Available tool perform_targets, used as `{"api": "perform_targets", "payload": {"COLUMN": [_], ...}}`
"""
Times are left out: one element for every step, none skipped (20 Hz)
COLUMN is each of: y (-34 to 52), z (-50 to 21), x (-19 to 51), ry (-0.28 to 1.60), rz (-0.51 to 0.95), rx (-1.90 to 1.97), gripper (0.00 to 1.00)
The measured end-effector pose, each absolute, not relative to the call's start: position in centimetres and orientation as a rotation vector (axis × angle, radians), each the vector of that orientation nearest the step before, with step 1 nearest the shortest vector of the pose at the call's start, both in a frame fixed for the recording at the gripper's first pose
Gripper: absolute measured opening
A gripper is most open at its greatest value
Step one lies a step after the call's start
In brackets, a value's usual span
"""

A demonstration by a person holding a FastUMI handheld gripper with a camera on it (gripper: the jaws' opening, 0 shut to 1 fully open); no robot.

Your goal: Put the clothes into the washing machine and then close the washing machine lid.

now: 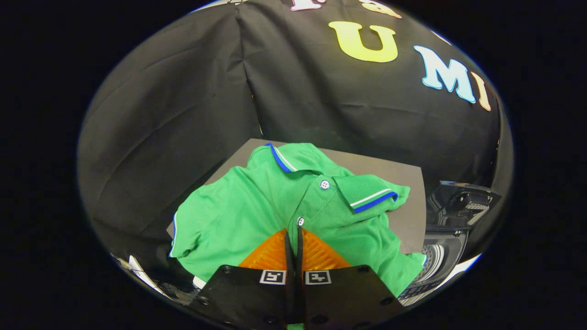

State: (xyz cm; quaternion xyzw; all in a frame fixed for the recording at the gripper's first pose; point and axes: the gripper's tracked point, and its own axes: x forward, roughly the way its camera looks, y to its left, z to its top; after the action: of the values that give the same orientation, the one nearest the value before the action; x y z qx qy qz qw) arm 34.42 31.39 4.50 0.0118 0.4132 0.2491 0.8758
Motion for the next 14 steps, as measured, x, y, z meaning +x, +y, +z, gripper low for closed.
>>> {"api": "perform_targets", "payload": {"y": [31.2,31.0,30.9,30.6,30.2,29.9,29.5,29.0,28.7,28.1,27.6,26.9,26.0,25.2], "z": [5.3,6.1,6.9,7.6,8.3,9.2,9.9,10.5,10.9,11.2,11.5,11.7,12.0,12.4], "x": [34.3,34.3,34.5,34.7,34.8,35.0,35.0,35.2,35.3,35.4,35.3,35.4,35.5,35.6], "ry": [0.851,0.841,0.827,0.812,0.8,0.786,0.775,0.766,0.759,0.759,0.759,0.756,0.749,0.741], "rz": [0.522,0.523,0.522,0.521,0.519,0.517,0.512,0.506,0.499,0.494,0.491,0.485,0.474,0.461], "rx": [0.027,0.031,0.037,0.042,0.046,0.054,0.057,0.061,0.066,0.072,0.081,0.08,0.075,0.074], "gripper": [0.02,0.01,0.01,0.01,0.01,0.01,0.01,0.01,0.01,0.01,0.01,0.01,0.01,0.01]}}
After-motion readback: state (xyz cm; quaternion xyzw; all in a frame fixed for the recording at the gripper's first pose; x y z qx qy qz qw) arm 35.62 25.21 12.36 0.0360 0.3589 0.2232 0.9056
